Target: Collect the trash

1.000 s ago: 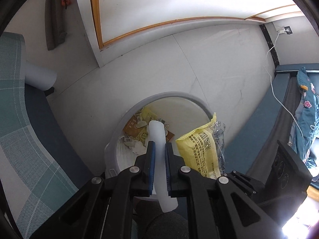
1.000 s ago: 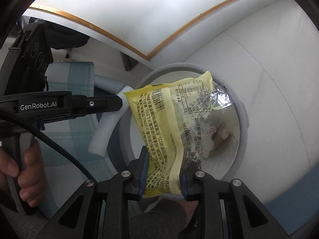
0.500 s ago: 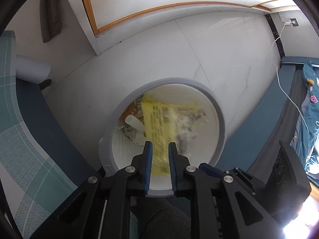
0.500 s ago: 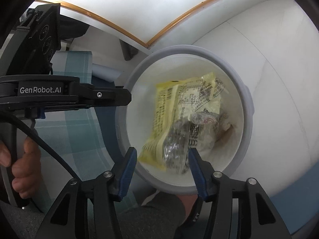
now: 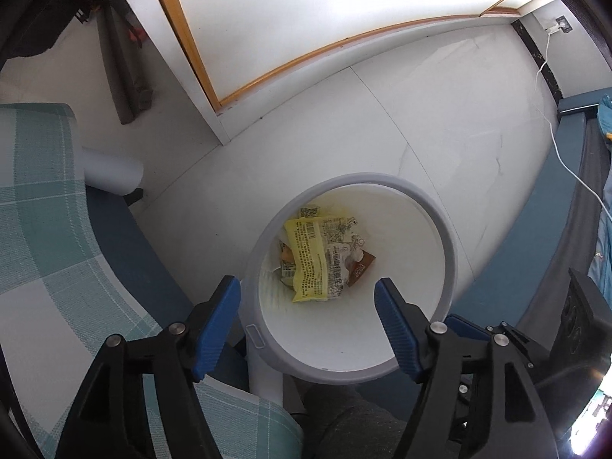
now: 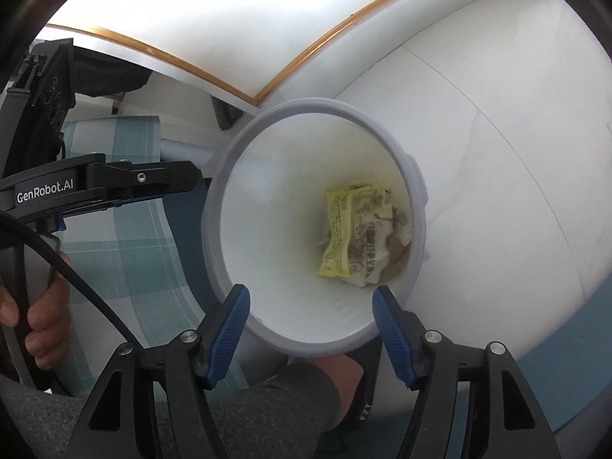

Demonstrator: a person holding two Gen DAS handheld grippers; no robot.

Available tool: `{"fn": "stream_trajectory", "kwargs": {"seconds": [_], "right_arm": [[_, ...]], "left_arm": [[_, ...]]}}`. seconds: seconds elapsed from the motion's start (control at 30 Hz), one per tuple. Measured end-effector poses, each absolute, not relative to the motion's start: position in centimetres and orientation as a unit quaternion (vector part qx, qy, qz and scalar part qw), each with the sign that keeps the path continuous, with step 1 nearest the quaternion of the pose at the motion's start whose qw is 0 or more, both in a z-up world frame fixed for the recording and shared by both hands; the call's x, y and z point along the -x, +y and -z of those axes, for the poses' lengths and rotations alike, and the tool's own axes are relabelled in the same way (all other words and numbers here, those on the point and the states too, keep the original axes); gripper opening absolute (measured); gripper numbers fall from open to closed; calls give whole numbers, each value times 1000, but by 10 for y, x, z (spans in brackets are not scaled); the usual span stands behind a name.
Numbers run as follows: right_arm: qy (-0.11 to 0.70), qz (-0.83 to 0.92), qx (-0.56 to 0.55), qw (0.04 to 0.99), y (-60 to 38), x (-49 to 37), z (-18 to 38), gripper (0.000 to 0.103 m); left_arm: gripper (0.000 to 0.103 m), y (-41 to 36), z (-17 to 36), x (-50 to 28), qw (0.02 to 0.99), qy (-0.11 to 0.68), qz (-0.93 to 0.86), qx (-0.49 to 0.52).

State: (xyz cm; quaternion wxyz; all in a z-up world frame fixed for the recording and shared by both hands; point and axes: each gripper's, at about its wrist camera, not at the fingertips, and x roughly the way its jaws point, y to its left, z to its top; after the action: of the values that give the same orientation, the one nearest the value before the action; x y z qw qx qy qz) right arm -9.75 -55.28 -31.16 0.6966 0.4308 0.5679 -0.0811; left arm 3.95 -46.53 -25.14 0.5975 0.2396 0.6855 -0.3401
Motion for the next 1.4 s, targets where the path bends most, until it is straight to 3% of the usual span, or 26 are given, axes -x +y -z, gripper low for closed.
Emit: {"fn": "stream_trajectory", "kwargs": {"seconds": [0.27,0.73,1.1,1.4], "right_arm": [[549,102,-427,711,-565,100,290,74],[508,122,-400,753,-573,115,202,93],[486,131,-382,775,-570,129,146,99],[491,139,-375,774,-563,135,131,100]], "left_arm": [[72,-457,223,-37,620,660,345,-247],[72,-424,149,-29,670,609,352,-239],[72,-408,101,-12,696,572,361,-241],[72,-399,94,-11,701,572,357,-234]]}}
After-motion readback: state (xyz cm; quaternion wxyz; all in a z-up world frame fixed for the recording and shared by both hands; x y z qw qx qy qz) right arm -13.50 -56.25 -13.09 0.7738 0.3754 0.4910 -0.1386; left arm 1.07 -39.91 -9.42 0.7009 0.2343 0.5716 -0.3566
